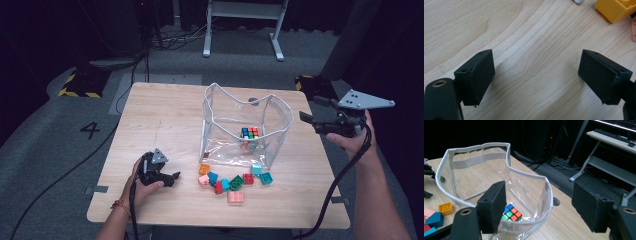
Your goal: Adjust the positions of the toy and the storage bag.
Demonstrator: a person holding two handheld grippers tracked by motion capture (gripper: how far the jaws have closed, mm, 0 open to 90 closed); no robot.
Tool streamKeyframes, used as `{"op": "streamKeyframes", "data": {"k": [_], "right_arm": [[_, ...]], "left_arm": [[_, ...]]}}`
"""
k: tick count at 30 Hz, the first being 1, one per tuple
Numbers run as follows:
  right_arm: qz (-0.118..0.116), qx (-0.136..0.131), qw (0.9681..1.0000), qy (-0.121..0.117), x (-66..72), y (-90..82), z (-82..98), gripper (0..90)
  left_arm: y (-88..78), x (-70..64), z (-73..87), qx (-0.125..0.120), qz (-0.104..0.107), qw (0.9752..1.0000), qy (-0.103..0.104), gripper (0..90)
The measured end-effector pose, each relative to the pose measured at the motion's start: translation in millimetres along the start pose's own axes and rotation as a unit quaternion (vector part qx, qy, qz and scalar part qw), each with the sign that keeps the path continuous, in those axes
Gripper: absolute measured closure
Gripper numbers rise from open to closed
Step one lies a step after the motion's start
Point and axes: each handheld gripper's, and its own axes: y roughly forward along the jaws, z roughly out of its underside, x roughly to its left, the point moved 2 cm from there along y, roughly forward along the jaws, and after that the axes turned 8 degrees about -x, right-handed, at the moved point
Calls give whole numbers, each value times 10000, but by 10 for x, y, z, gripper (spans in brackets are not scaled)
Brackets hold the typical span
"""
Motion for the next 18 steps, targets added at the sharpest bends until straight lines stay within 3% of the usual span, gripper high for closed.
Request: {"op": "streamKeyframes", "data": {"k": [3, 9, 18], "right_arm": [[98, -19, 9999, -29, 11, -117, 123, 285], [120, -4, 9997, 194, 47, -243, 464, 285], [4, 205, 9985, 511, 226, -205, 1010, 287]], "left_arm": [[0, 0, 0, -1, 4, 10000, -3, 139], [0, 0, 0, -1, 3, 10000, -4, 139], [2, 1, -1, -21, -4, 10000, 13, 140]]}}
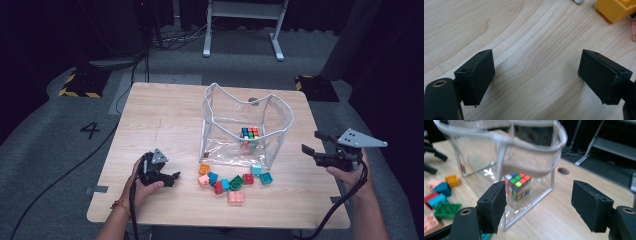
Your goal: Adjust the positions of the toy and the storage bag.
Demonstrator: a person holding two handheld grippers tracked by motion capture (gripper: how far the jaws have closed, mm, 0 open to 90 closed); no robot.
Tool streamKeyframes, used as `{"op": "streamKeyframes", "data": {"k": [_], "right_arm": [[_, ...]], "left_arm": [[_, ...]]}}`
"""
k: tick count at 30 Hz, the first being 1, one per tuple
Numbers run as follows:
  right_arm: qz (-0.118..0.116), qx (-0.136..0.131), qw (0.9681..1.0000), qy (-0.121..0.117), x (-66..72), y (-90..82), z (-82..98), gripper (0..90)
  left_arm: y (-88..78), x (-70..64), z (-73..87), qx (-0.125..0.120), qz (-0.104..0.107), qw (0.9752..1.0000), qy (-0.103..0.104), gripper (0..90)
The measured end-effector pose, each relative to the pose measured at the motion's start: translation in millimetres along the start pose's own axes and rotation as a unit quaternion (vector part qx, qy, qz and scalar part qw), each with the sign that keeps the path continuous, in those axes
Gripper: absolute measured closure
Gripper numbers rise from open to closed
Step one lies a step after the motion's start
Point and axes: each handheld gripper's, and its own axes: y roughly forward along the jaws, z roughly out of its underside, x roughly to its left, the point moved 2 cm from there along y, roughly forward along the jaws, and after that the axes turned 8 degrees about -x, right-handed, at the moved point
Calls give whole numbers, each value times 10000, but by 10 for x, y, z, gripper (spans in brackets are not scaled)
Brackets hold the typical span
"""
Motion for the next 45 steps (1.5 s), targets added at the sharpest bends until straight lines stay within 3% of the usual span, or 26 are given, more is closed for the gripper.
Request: {"op": "streamKeyframes", "data": {"k": [5, 13, 20, 23, 29, 33, 39, 45], "right_arm": [[-106, 226, 9997, -32, 93, 76, 201, 288], [-543, 497, 9973, 68, 301, 203, 545, 292], [-773, 758, 9941, -38, 464, 306, 742, 299], [-971, 1016, 9901, -50, 590, 412, 892, 301], [-1017, 1177, 9876, -215, 727, 570, 1015, 293], [-1092, 1209, 9865, -170, 792, 643, 1062, 291], [-1019, 1366, 9851, -221, 864, 784, 1154, 281], [-862, 1356, 9870, -110, 850, 843, 1146, 318]], "left_arm": [[0, 1, 0, 0, -1, 10000, 4, 140], [-1, 1, -1, 2, 2, 10000, 13, 140], [0, 2, -1, 0, 0, 10000, 17, 140], [0, 2, -1, -1, -1, 10000, 16, 140], [0, 1, -1, -2, 1, 10000, 5, 140], [-1, 1, 0, 3, 1, 10000, 3, 140], [0, 1, 0, -2, 2, 10000, 5, 140], [-3, -5, 1, 26, 11, 10000, -36, 139]]}}
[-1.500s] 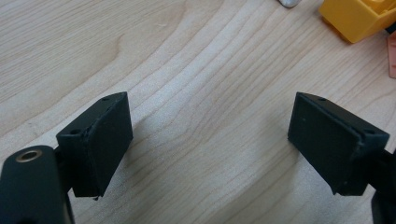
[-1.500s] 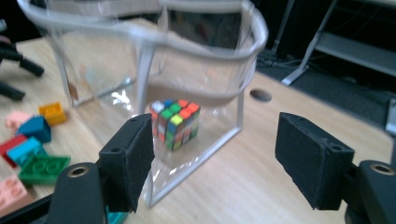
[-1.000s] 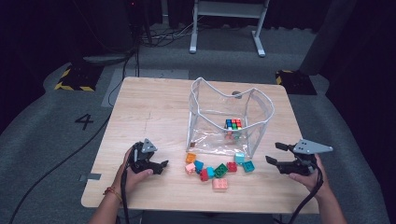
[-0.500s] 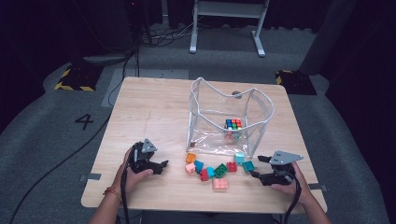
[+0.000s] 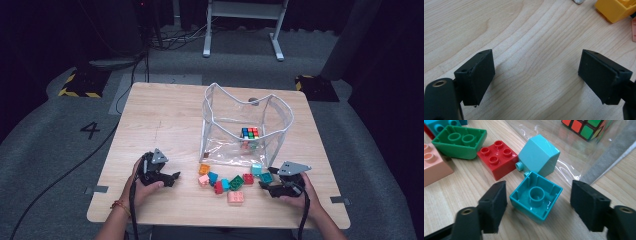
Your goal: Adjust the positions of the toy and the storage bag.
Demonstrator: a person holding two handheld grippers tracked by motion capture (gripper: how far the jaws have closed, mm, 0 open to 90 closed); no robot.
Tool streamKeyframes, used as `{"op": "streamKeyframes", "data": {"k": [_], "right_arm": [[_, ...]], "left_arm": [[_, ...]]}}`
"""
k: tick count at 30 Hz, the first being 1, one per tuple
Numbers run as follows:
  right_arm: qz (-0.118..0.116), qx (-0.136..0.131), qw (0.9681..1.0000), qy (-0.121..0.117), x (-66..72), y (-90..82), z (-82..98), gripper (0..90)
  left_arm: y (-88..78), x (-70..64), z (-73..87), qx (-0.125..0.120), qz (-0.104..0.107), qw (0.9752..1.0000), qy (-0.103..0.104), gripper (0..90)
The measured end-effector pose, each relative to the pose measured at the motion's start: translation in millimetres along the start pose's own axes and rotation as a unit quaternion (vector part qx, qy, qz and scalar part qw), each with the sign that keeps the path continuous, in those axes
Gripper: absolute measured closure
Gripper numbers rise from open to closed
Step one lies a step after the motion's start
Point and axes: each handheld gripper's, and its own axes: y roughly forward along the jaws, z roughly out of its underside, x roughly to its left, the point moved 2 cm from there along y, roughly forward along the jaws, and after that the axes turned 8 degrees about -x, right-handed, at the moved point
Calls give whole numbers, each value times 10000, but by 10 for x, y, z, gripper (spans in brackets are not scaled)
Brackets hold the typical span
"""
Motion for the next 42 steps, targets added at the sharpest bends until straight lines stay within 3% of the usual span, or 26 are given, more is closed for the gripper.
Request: {"op": "streamKeyframes", "data": {"k": [5, 24, 26, 32, 37, 42], "right_arm": [[-89, -43, 9999, 26, 18, 13, -14, 478], [22, -27, 9999, 102, -125, -151, 59, 485], [69, -113, 9996, 233, -176, -193, 49, 485], [294, -265, 9988, 285, -285, -325, 19, 486], [495, -489, 9964, 484, -413, -471, -5, 486], [617, -530, 9956, 471, -475, -549, -45, 486]], "left_arm": [[1, 4, -1, -9, -8, 10000, 30, 139], [3, 6, -4, -22, -17, 10000, 42, 137], [8, 5, -5, -19, 20, 10000, 42, 135], [11, 12, -11, -6, 43, 10000, 85, 132], [12, 12, -11, -6, 43, 10000, 86, 132], [12, 12, -11, -7, 40, 10000, 87, 132]]}}
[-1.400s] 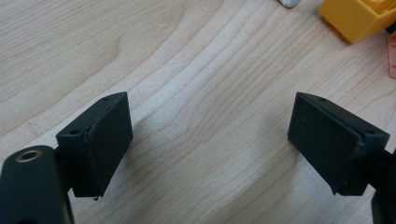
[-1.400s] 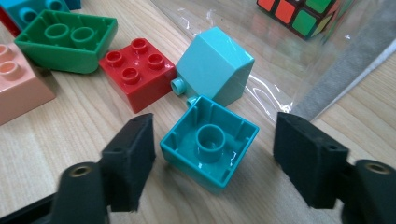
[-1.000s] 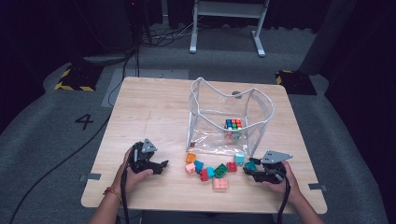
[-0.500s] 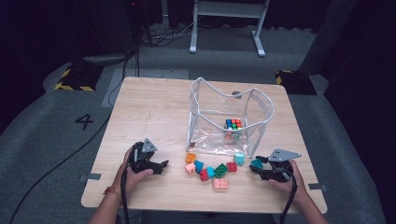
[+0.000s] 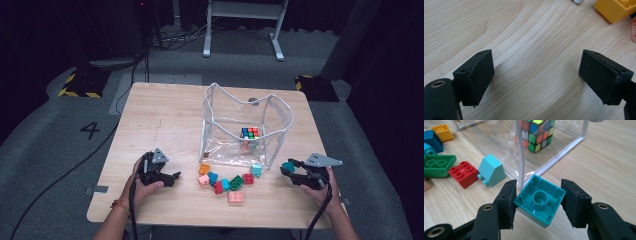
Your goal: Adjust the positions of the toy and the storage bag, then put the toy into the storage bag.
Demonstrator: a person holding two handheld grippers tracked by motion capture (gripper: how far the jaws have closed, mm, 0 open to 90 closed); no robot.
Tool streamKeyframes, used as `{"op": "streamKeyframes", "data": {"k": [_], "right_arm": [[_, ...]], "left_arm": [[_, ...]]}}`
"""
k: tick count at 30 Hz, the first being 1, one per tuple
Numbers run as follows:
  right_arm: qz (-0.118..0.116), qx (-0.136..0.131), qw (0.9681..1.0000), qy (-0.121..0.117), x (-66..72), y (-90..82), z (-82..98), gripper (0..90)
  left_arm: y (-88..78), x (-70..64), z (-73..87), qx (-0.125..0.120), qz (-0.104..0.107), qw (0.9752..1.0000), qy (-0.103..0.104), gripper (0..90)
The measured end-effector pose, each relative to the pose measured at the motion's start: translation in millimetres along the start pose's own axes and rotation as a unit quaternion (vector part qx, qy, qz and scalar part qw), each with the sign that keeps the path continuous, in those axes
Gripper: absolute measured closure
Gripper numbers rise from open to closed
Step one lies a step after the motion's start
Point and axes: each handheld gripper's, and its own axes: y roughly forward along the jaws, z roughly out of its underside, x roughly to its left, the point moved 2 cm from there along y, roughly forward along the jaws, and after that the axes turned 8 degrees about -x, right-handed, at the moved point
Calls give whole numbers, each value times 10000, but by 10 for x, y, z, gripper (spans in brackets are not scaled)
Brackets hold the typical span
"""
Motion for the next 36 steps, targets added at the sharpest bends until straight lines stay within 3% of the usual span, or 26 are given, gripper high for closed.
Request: {"op": "streamKeyframes", "data": {"k": [11, 14, 18, 23, 36], "right_arm": [[333, -196, 9992, -53, -226, -110, -311, 486], [372, -279, 9989, 41, -305, -155, -423, 486], [533, -276, 9982, -84, -411, -224, -616, 486], [697, -480, 9963, -149, -530, -330, -861, 487], [815, -828, 9927, -324, -691, -434, -1549, 487]], "left_arm": [[9, -3, -4, -2, 58, 10000, -23, 128], [10, -2, -6, -10, 20, 10000, -10, 127], [16, -1, -9, 25, 37, 10000, 0, 119], [14, 4, -14, 20, 33, 10000, 35, 118], [23, -1, -19, 37, 29, 10000, 1, 113]]}}
